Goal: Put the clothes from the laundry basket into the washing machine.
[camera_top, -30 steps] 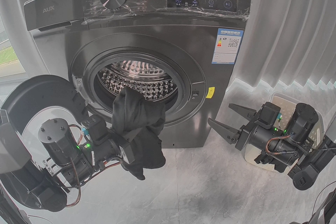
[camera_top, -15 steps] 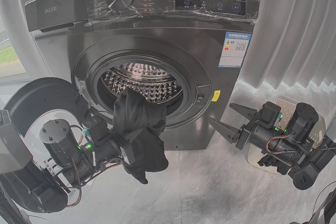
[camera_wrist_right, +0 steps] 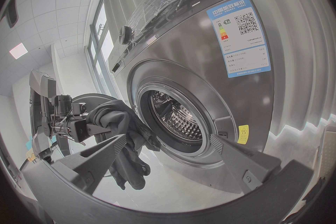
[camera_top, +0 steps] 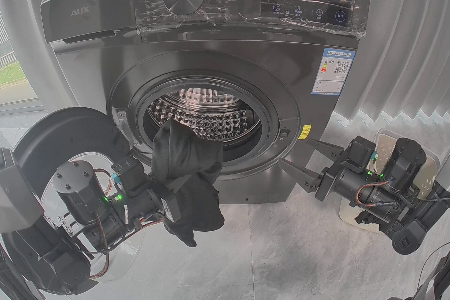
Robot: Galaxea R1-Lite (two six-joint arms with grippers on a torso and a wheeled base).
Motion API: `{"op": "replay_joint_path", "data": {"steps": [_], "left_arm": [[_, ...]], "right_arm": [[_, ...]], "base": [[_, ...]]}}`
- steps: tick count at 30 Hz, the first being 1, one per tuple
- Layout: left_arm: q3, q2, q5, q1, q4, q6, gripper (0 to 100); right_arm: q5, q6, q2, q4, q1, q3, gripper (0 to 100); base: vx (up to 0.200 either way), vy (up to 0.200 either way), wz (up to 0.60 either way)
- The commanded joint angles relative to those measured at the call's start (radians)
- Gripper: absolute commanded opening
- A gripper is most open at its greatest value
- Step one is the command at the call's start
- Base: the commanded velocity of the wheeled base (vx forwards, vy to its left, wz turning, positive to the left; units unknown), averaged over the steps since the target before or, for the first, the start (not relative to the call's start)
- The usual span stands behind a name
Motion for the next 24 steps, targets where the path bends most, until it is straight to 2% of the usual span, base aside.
{"op": "replay_joint_path", "data": {"steps": [1, 9, 21, 24], "left_arm": [[0.008, 0.002, 0.000, -0.002, -0.001, 0.000, 0], [0.008, 0.003, 0.000, -0.002, -0.001, 0.002, 0], [0.012, 0.009, 0.000, -0.005, -0.001, 0.002, 0], [0.012, 0.008, 0.000, -0.021, -0.001, 0.002, 0]], "right_arm": [[0.001, 0.000, 0.002, 0.000, 0.002, 0.000, 100], [0.001, 0.000, 0.002, -0.002, 0.002, 0.011, 100], [0.001, 0.000, 0.002, -0.002, 0.007, 0.012, 100], [0.001, 0.000, -0.001, -0.002, 0.010, 0.018, 100]], "base": [[0.000, 0.000, 0.00], [0.000, 0.000, 0.00], [0.200, 0.000, 0.00], [0.000, 0.000, 0.00]]}}
